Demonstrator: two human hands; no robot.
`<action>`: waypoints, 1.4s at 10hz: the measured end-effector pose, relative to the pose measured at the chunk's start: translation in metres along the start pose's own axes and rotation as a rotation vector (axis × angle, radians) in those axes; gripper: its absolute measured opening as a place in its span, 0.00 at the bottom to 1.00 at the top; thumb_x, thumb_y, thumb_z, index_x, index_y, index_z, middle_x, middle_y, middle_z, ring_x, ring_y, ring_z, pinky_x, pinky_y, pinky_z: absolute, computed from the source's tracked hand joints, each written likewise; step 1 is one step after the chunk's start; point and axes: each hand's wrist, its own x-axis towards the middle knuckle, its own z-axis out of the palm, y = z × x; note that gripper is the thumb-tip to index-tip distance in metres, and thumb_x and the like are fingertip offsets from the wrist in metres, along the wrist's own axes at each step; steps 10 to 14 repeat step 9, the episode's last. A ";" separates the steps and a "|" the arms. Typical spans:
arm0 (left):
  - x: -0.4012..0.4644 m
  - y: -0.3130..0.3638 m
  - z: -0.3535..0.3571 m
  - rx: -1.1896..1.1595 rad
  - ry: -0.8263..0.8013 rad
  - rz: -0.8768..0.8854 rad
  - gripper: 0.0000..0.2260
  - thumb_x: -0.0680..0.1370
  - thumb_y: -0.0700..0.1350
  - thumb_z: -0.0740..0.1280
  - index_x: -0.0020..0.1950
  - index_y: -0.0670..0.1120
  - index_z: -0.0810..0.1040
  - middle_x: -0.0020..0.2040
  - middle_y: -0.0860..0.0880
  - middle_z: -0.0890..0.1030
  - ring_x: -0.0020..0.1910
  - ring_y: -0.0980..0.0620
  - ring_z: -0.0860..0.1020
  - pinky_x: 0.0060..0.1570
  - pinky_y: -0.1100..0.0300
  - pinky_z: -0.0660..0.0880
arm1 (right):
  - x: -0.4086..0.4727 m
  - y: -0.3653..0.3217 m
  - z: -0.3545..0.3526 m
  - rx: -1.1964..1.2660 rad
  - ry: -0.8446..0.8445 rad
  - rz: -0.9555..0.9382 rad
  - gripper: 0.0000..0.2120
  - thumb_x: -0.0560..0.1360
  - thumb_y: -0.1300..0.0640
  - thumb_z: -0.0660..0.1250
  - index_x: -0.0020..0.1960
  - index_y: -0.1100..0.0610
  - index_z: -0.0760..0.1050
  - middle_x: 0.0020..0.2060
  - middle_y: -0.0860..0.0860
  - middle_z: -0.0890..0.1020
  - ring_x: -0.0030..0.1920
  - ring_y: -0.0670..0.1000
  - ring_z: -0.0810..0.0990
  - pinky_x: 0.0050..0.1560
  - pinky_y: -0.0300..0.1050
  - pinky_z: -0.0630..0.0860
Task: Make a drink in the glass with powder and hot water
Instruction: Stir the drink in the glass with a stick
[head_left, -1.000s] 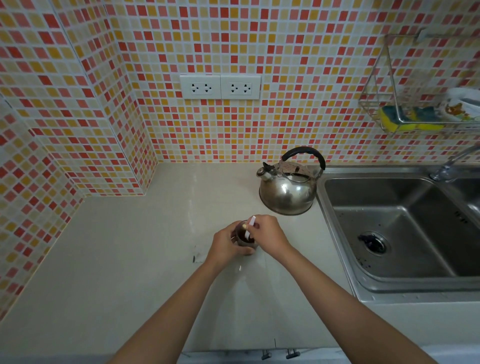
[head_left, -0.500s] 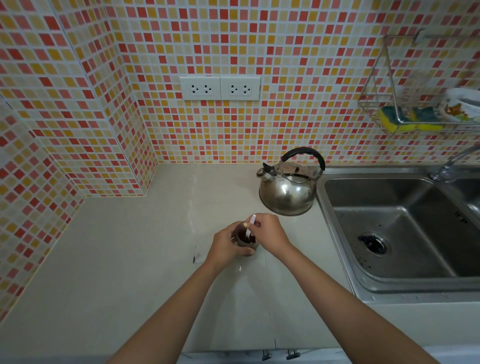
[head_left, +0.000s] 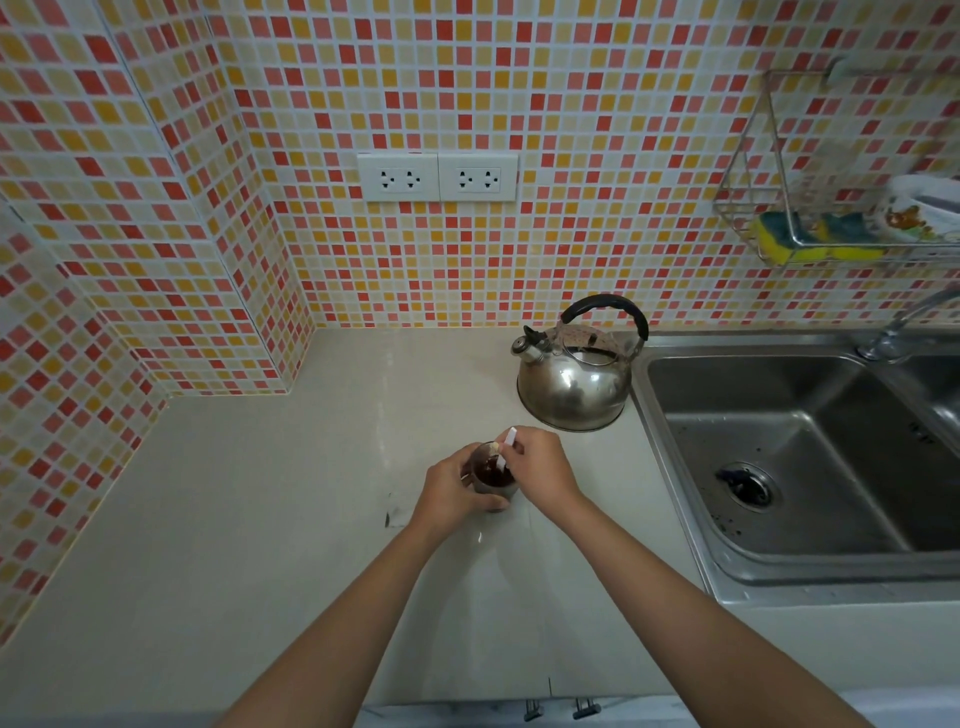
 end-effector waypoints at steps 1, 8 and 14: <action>0.001 0.001 0.000 -0.002 0.003 -0.010 0.33 0.57 0.39 0.81 0.62 0.49 0.79 0.56 0.50 0.84 0.57 0.50 0.81 0.62 0.52 0.76 | 0.001 0.009 -0.006 0.005 0.047 0.062 0.16 0.77 0.62 0.60 0.34 0.64 0.78 0.27 0.54 0.79 0.30 0.50 0.74 0.36 0.45 0.70; 0.004 -0.003 0.001 0.020 -0.002 -0.030 0.32 0.56 0.38 0.82 0.54 0.60 0.78 0.51 0.59 0.83 0.53 0.56 0.81 0.49 0.75 0.74 | -0.002 0.018 -0.001 0.193 0.093 0.237 0.15 0.71 0.63 0.66 0.27 0.52 0.79 0.29 0.57 0.81 0.33 0.52 0.75 0.31 0.40 0.66; 0.004 -0.003 0.000 0.042 -0.024 -0.034 0.36 0.56 0.38 0.82 0.62 0.49 0.77 0.57 0.51 0.82 0.59 0.50 0.79 0.58 0.63 0.76 | 0.000 0.017 -0.004 0.205 0.040 0.253 0.05 0.70 0.56 0.72 0.37 0.57 0.82 0.32 0.54 0.81 0.37 0.53 0.77 0.31 0.40 0.69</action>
